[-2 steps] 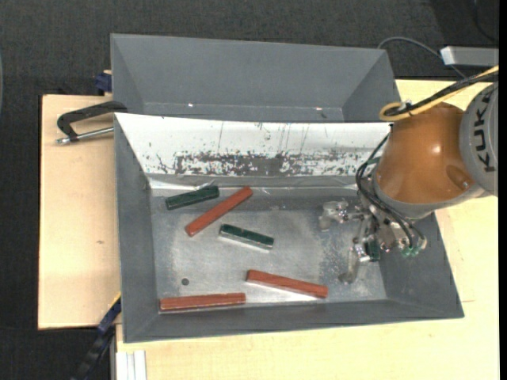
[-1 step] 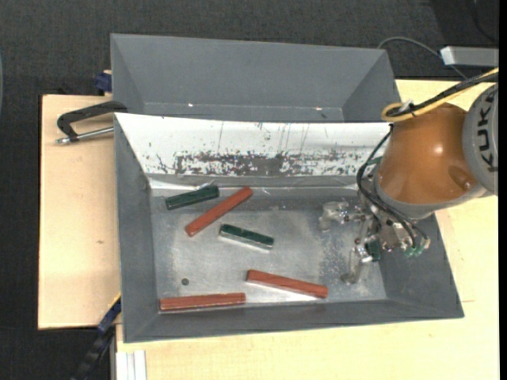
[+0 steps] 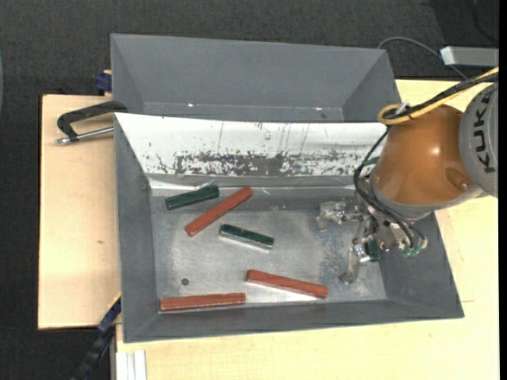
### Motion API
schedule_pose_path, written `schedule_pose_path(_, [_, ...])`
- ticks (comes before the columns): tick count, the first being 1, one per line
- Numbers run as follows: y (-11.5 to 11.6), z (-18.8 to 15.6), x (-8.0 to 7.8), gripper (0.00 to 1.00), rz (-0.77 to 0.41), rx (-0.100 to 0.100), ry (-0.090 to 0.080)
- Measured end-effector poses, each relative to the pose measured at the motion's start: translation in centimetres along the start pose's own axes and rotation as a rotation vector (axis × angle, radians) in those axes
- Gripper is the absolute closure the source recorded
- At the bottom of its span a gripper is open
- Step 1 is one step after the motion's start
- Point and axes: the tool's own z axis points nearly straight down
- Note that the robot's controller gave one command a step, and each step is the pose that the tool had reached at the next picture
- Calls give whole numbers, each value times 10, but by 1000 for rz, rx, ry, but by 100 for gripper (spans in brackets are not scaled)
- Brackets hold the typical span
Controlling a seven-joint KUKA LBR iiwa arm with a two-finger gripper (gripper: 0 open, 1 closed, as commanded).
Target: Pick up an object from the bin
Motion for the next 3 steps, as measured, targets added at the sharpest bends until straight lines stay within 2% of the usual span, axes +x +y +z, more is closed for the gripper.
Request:
schedule_pose_path(1, [11,22,-8,0,-200,-3,3])
schedule_pose_path(2, [67,13,-5,0,-343,-3,3])
schedule_pose_path(3, [76,51,-4,0,-483,-3,-1])
